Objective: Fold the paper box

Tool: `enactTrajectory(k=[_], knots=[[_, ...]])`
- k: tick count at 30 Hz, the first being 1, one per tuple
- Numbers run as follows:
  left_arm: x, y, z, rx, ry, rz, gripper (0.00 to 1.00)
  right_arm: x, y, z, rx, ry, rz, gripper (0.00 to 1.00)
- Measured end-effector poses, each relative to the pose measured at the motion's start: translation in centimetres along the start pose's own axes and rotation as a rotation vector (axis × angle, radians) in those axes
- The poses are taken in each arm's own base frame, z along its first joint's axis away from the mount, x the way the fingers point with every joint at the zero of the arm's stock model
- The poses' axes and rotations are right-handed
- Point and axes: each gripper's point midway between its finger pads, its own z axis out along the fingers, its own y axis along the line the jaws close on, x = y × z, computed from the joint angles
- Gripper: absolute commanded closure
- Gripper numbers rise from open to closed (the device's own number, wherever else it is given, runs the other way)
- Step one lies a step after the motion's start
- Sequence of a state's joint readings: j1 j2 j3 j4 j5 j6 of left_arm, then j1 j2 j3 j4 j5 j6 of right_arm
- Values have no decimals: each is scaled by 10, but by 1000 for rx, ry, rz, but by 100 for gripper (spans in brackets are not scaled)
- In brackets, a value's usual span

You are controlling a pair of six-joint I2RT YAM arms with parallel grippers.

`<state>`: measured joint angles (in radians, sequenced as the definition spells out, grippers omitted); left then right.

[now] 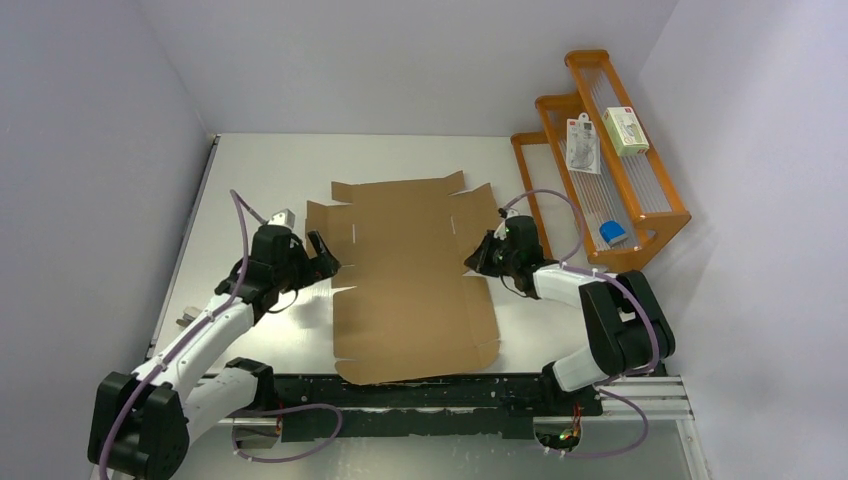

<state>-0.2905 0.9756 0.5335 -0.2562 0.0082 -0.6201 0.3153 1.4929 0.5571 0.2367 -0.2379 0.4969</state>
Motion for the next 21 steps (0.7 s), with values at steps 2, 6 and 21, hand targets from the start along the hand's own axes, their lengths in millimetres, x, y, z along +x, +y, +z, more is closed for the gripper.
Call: enactTrajectory(k=[2,6,21], knots=[[8,4,5,-4,25,-28,3,0,3,-2,-42,5,37,100],[23,12,15,-15,74,-71,3,-7,9,-7,-122,0,99,100],[39,20,30,26,123,-181,4,-29,33,-24,-285,-23,178,100]])
